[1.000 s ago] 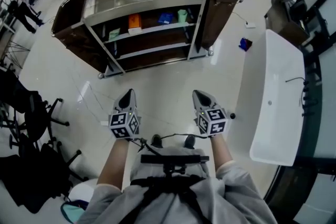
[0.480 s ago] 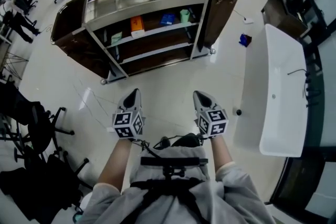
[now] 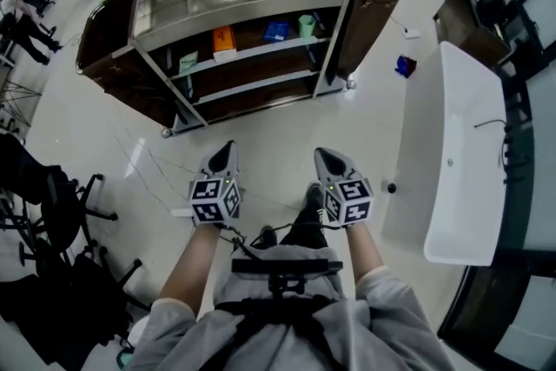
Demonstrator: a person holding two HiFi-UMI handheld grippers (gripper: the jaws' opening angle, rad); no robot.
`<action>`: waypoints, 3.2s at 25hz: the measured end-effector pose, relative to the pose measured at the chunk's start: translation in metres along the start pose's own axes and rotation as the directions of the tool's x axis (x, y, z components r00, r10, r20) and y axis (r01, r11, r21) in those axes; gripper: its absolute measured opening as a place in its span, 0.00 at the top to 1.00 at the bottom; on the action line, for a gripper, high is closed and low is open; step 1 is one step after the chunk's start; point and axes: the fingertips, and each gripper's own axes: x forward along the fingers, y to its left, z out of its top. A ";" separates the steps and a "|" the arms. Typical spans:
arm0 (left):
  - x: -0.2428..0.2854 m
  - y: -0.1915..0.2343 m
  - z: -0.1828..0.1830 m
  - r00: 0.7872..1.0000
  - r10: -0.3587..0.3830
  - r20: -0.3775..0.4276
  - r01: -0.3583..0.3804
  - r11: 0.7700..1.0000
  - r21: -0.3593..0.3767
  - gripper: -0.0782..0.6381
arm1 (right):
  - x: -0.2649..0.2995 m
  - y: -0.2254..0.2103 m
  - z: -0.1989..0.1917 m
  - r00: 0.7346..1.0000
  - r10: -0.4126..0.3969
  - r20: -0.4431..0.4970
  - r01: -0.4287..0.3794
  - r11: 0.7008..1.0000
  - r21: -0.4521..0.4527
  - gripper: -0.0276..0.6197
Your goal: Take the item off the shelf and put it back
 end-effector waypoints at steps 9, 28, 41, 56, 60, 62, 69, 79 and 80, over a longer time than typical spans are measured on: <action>0.093 -0.035 0.000 0.997 0.020 -0.076 -0.036 0.976 -0.214 0.88 | 0.042 -0.062 0.018 0.996 0.075 -0.038 -0.075 0.997 0.001 0.94; 0.303 -0.045 0.023 0.989 0.014 -0.147 -0.085 0.869 -0.487 0.88 | 0.162 -0.163 0.061 0.978 0.181 -0.101 -0.188 0.981 -0.058 0.94; 0.419 0.020 0.007 0.979 -0.033 -0.203 -0.103 0.776 -0.622 0.80 | 0.246 -0.172 0.073 0.988 0.126 -0.088 -0.129 0.991 -0.027 0.94; 0.504 0.050 0.009 0.977 -0.033 -0.213 -0.102 0.801 -0.591 0.55 | 0.285 -0.180 0.035 0.979 0.141 -0.149 -0.140 0.990 0.023 0.94; 0.518 0.055 0.012 0.975 -0.022 -0.222 -0.103 0.839 -0.534 0.50 | 0.289 -0.186 0.028 0.977 0.140 -0.158 -0.136 0.990 0.034 0.94; 0.523 0.057 0.013 0.974 -0.010 -0.225 -0.109 0.855 -0.508 0.49 | 0.291 -0.188 0.026 0.977 0.141 -0.162 -0.137 0.990 0.040 0.94; 0.540 0.069 0.014 0.974 0.029 -0.224 -0.137 0.865 -0.483 0.49 | 0.296 -0.195 0.020 0.974 0.151 -0.171 -0.142 0.988 0.065 0.94; 0.561 0.085 0.002 0.964 0.048 -0.262 -0.189 0.818 -0.544 0.49 | 0.299 -0.204 0.008 0.971 0.148 -0.185 -0.136 0.988 0.079 0.94; 0.563 0.086 0.001 0.963 0.047 -0.264 -0.191 0.811 -0.553 0.49 | 0.299 -0.206 0.008 0.971 0.146 -0.187 -0.133 0.988 0.081 0.94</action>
